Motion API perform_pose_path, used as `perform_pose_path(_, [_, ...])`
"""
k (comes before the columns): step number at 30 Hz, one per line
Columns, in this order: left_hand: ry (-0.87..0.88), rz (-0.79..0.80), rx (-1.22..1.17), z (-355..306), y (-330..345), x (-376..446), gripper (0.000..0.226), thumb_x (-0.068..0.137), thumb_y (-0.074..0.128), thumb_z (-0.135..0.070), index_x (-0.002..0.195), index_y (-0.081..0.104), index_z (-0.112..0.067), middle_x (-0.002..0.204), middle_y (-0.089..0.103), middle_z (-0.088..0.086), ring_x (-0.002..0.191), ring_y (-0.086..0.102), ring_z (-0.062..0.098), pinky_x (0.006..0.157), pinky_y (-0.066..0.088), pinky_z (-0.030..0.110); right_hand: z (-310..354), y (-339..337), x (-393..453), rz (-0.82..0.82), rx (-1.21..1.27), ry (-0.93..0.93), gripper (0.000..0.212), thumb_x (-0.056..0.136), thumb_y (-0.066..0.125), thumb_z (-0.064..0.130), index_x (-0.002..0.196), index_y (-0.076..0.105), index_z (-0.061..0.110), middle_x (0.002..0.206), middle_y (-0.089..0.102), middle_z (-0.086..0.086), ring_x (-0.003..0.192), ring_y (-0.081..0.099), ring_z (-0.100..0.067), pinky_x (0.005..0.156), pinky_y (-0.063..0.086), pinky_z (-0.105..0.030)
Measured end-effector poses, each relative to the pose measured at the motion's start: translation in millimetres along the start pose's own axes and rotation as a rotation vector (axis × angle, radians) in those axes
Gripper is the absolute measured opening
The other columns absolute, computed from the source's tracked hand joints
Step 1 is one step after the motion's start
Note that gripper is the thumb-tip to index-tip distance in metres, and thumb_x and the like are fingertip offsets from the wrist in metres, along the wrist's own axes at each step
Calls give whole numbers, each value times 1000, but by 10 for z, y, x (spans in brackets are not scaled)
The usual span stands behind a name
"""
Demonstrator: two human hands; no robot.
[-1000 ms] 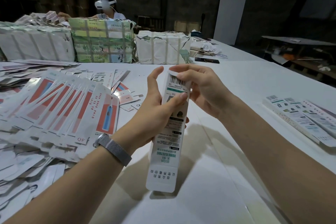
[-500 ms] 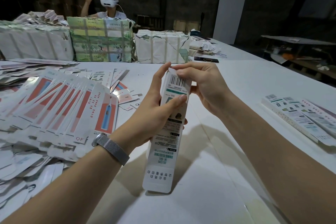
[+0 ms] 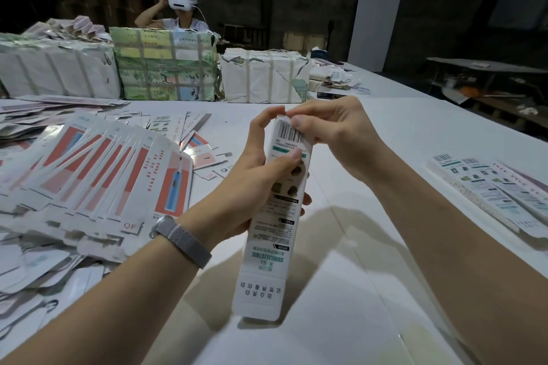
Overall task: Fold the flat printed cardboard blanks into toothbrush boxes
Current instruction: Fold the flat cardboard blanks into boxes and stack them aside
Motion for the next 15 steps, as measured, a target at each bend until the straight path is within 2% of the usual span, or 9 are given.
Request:
perform_pose_path(2, [10, 35, 66, -41, -20, 1, 61, 98, 58, -21, 132, 32, -64, 98, 65, 13, 71, 72, 37, 59, 57, 41, 2, -6, 9, 3, 150, 112, 20, 91, 60, -2, 79, 74, 7, 75, 71, -5, 77, 71, -21, 63, 57, -29])
perform_pose_path(4, [13, 66, 90, -78, -53, -8, 67, 97, 60, -21, 133, 29, -67, 96, 67, 10, 74, 72, 38, 60, 58, 40, -8, -12, 21, 20, 209, 150, 25, 90, 60, -1, 72, 72, 10, 73, 70, -6, 76, 70, -20, 62, 57, -30])
perform_pose_path(6, [2, 79, 84, -94, -73, -22, 67, 97, 60, -19, 134, 29, -67, 90, 71, 8, 73, 72, 38, 60, 58, 40, 2, -39, 25, 52, 204, 141, 28, 91, 61, 0, 70, 74, 13, 76, 72, -6, 79, 71, -22, 63, 57, -31])
perform_pose_path(10, [-6, 93, 34, -118, -34, -32, 56, 99, 57, -18, 133, 34, -55, 92, 66, 22, 71, 71, 39, 58, 57, 42, 52, -126, 28, 118, 127, 103, 27, 87, 63, 5, 68, 77, 20, 82, 75, -2, 91, 73, -23, 67, 59, -33])
perform_pose_path(15, [-36, 86, 3, -105, -5, -53, 48, 101, 55, -21, 130, 35, -53, 90, 69, 14, 73, 72, 39, 58, 57, 42, 42, -183, 29, 151, 97, 97, 24, 84, 63, 8, 73, 80, 21, 84, 75, -4, 95, 72, -26, 70, 61, -37])
Point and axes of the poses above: each hand's wrist, its own x-axis towards the middle knuckle, its own y-axis out of the palm, z = x × y, the point moved 1 cm from there along x, towards the middle knuckle
